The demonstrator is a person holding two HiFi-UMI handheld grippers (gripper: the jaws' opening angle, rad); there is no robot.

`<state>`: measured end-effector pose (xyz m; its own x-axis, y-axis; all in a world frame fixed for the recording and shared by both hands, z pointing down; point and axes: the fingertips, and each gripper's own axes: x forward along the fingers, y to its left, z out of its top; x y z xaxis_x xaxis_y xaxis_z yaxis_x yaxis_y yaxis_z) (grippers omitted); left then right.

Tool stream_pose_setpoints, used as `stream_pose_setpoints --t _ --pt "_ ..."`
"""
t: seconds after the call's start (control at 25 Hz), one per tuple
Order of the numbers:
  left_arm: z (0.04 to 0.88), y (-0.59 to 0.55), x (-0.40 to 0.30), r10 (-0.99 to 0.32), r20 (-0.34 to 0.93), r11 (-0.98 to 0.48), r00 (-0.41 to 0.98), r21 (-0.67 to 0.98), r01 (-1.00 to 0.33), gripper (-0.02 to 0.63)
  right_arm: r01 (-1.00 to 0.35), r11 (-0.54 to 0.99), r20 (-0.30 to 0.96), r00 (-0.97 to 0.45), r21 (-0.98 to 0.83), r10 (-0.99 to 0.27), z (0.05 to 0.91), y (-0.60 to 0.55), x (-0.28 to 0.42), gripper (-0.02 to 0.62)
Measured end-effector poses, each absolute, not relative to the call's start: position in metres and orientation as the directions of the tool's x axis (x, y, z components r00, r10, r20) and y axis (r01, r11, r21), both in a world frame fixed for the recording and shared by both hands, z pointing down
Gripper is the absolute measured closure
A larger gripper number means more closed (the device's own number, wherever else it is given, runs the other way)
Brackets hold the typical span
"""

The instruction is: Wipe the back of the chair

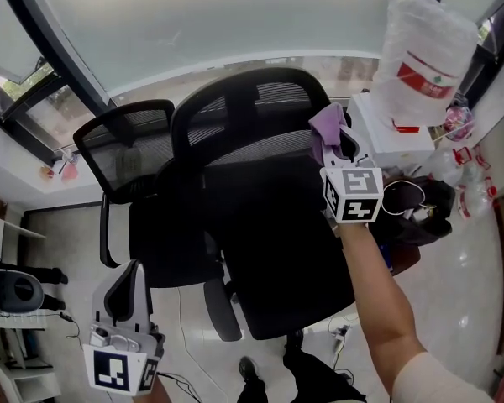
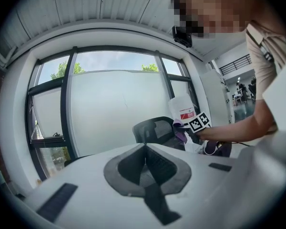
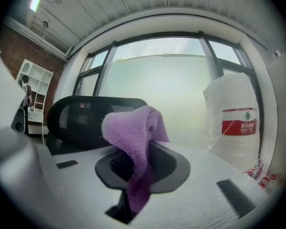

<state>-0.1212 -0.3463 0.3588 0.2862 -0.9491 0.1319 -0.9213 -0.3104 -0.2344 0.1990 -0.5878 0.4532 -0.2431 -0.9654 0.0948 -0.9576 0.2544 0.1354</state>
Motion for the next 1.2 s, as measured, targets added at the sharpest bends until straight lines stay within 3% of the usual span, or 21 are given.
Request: stream_pose_setpoints --t 0.4,1.0,1.2 --pt "0.363 -0.345 -0.128 -0.951 0.132 -0.303 0.278 -0.227 -0.926 0.598 -0.948 0.296 0.124 -0.282 0.118 -0.951 0.461 -0.594 0.171 0.545" --pt "0.374 -0.318 -0.191 -0.969 0.098 -0.245 0.229 -0.225 -0.943 0.598 -0.733 0.671 0.234 -0.637 0.113 -0.734 0.486 -0.561 -0.058 0.545" --pt "0.377 -0.292 -0.211 -0.973 0.132 -0.214 0.189 -0.202 -0.956 0.598 -0.708 0.699 0.282 -0.654 0.101 -0.702 0.485 -0.541 -0.077 0.543"
